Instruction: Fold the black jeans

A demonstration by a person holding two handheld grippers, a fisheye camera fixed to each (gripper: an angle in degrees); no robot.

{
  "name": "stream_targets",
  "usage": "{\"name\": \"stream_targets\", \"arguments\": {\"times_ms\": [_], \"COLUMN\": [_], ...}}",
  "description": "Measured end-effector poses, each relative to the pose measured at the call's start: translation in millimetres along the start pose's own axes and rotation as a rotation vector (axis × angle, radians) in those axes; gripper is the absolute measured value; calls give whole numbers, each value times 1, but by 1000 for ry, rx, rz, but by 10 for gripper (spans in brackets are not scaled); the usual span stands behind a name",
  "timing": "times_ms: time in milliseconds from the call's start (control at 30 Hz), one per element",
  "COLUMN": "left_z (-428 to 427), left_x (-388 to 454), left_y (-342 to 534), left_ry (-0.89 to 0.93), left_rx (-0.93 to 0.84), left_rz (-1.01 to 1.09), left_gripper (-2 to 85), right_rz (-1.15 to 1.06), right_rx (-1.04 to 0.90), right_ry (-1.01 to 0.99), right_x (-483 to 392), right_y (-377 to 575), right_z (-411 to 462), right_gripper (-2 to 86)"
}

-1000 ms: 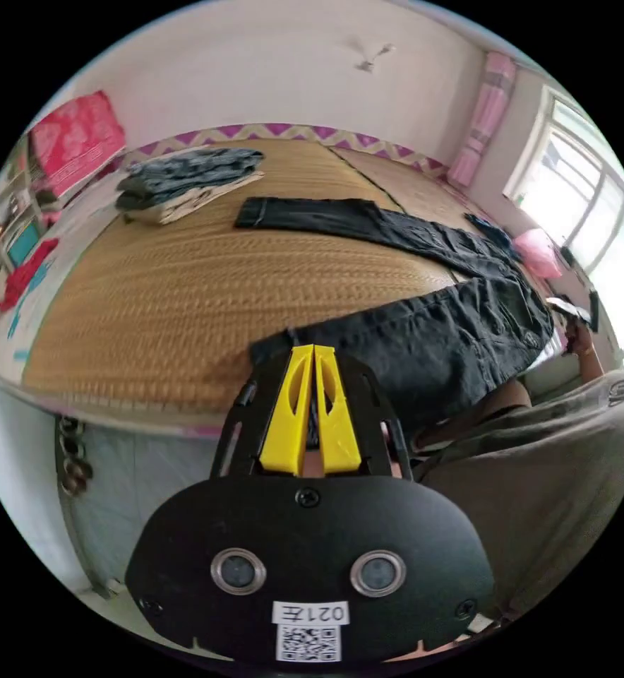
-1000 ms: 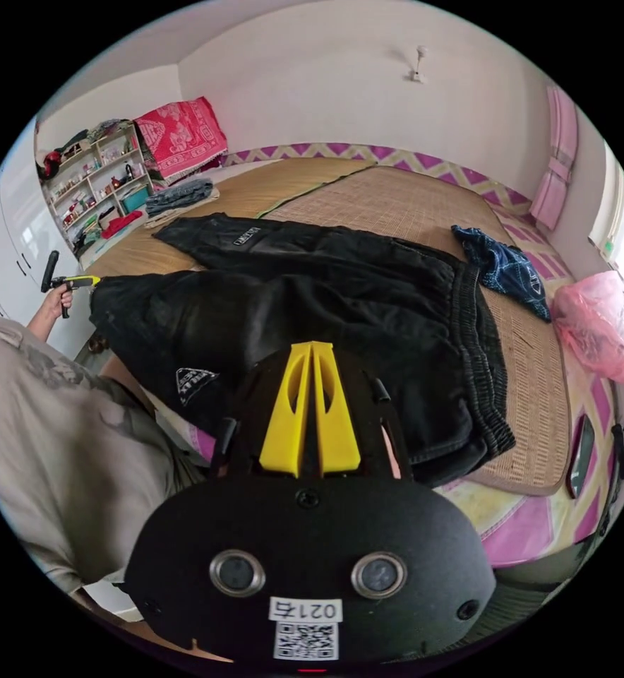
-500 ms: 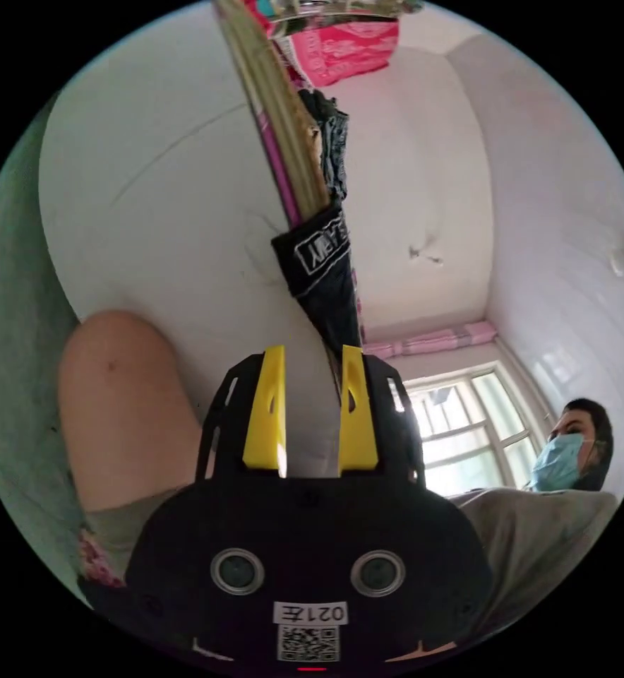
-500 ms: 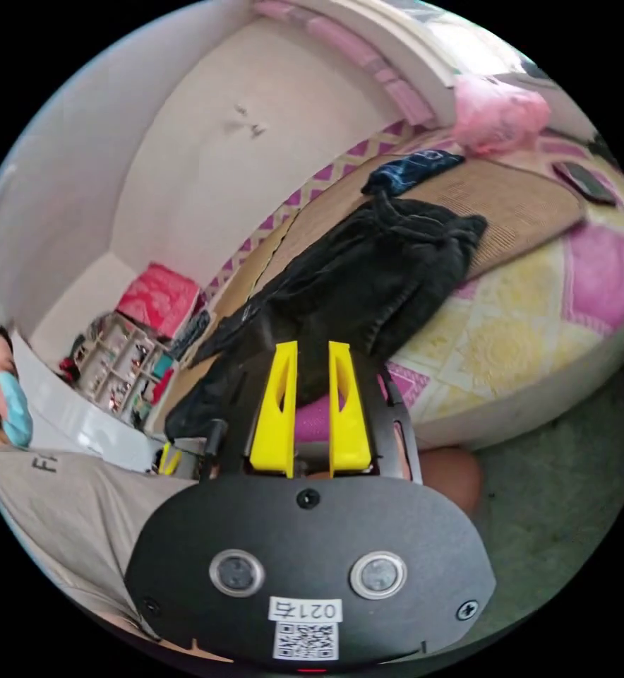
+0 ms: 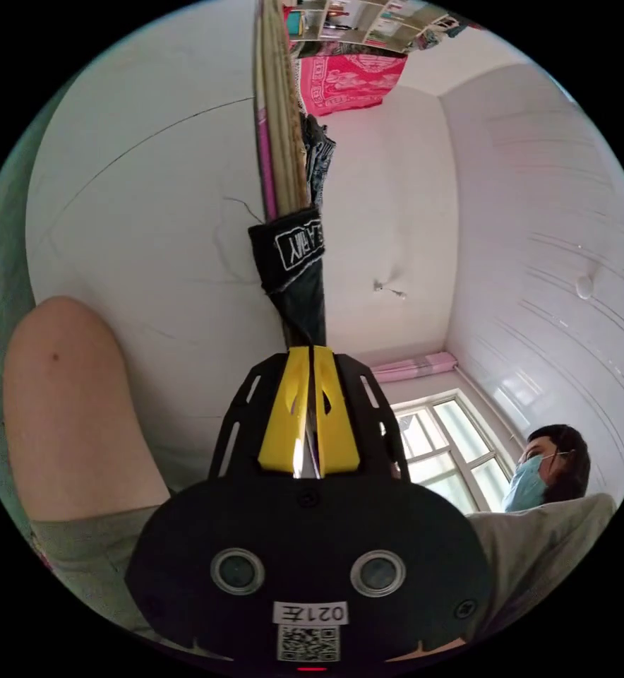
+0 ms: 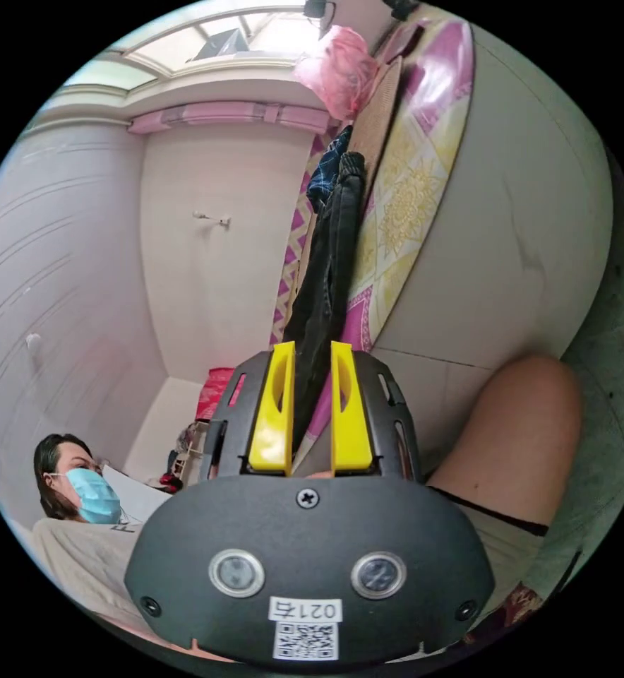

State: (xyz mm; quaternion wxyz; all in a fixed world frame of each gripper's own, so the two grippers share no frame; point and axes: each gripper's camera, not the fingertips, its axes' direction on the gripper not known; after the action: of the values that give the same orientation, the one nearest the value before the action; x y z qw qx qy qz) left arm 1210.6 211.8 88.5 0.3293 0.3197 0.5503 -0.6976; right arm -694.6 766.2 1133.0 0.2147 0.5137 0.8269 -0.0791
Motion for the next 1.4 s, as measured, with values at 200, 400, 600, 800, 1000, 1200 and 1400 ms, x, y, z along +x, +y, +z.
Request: {"name": "stream_targets", "arguments": {"times_ms": [200,400,600,800,1000,1200,1400], "left_z": [3,8,10,25,47,84,168], "left_x": [12,19,47,69,98,155,224], "left_y": [0,8,15,22,27,17,-39], "left_ry": [-87,-94,-92,-73,-149,-262,-293], "left_rx": [-15,-4,-31,-61,-107,-181,-291], "left_rz": [-50,-58,25,84,168,324,469], "left_gripper": [-9,-10,-9,-9,-9,-9,-10], "right_rz": [31,68,29,1,-16,-75,-143], "right_rx": [37,53,71,34,18,-30,-75], "right_ry": [11,76,290,322,208,40,-27], "right_x": [3,-7,-38,-33,-48,-87,-128], "right_y": [-5,-17,-29,-53,-58,-85,-139], "right_z": [22,45,51,79,84,102,155], "right_gripper": [84,90,116,50,7,2,3]}}
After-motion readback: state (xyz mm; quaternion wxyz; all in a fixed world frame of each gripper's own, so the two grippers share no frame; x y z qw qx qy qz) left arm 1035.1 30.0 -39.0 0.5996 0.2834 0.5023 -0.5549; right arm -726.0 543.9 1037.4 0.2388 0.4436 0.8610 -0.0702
